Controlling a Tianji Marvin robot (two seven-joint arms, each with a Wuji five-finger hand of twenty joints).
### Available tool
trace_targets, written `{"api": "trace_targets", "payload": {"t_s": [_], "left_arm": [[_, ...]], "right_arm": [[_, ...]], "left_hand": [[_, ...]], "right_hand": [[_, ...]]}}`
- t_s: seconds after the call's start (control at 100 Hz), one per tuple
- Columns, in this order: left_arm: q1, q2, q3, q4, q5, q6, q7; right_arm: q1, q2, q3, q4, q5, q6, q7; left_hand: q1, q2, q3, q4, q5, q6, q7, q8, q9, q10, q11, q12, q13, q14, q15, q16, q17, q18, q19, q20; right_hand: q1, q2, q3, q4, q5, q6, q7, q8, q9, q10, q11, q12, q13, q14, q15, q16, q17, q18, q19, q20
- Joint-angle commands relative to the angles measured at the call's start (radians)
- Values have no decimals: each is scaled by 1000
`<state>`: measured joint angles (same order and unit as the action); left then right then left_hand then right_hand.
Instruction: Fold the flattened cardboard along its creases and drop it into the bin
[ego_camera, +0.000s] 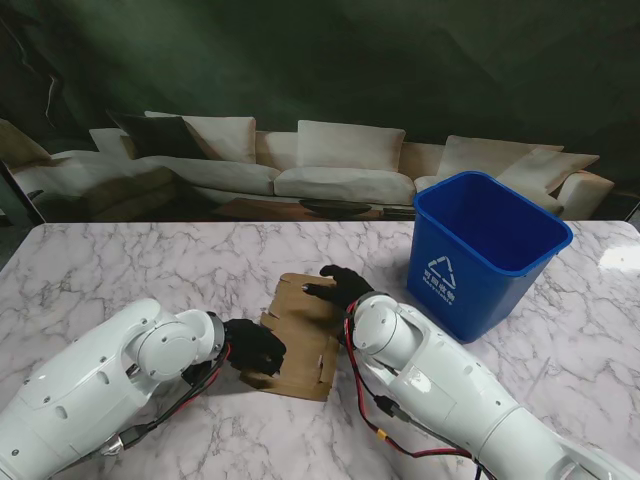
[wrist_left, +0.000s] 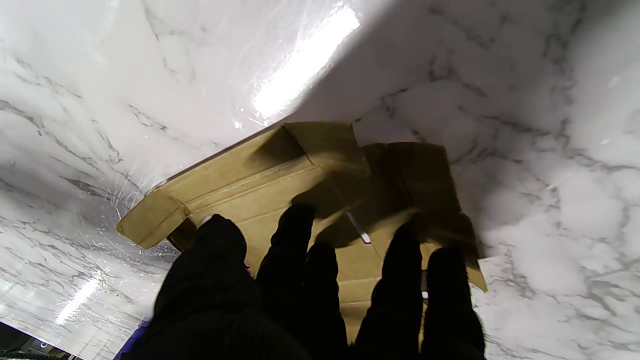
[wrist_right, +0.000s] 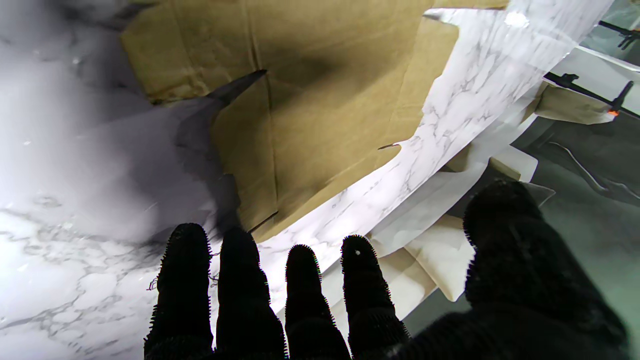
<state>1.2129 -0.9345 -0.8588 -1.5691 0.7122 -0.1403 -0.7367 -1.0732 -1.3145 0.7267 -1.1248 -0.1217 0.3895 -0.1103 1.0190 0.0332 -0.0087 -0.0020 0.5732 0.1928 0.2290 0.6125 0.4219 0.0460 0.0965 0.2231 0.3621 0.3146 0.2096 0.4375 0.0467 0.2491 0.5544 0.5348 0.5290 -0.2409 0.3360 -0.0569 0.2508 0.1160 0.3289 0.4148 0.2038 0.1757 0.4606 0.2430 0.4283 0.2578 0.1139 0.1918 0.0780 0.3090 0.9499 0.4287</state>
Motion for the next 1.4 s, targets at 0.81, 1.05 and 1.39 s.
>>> {"api": "trace_targets", "payload": {"t_s": [0.81,1.05,1.39], "left_arm": [[12,7,53,57,-9,8,-48],[9,8,59,59,-10,9,-49],[0,8,72,65,-13,9,-49]], "right_arm": [[-23,-28,37,21,129,-80,-4],[-33,-24,51,18,158,-121,5],[-40,-18,69,9,153,-163,-7]], "left_hand": [[43,6,-19,-21,7,-73,-8,-15,-19,9,1,-5,22,-155,-51,-47,-2,-11,23,20],[44,7,-19,-21,8,-71,-8,-15,-18,8,2,-5,22,-155,-49,-47,-2,-11,26,20],[45,7,-19,-20,9,-72,-7,-15,-18,9,3,-5,23,-156,-48,-46,-3,-12,30,20]], "right_hand": [[-23,-10,55,10,-63,-10,23,-38,3,81,-27,-10,457,-110,693,283,225,45,249,110],[-92,-71,115,0,-151,20,-74,-137,156,38,46,31,535,-148,945,322,252,48,277,124],[-117,-198,190,-19,-74,24,-141,48,437,-160,640,453,538,-178,1021,376,255,47,301,165]]}}
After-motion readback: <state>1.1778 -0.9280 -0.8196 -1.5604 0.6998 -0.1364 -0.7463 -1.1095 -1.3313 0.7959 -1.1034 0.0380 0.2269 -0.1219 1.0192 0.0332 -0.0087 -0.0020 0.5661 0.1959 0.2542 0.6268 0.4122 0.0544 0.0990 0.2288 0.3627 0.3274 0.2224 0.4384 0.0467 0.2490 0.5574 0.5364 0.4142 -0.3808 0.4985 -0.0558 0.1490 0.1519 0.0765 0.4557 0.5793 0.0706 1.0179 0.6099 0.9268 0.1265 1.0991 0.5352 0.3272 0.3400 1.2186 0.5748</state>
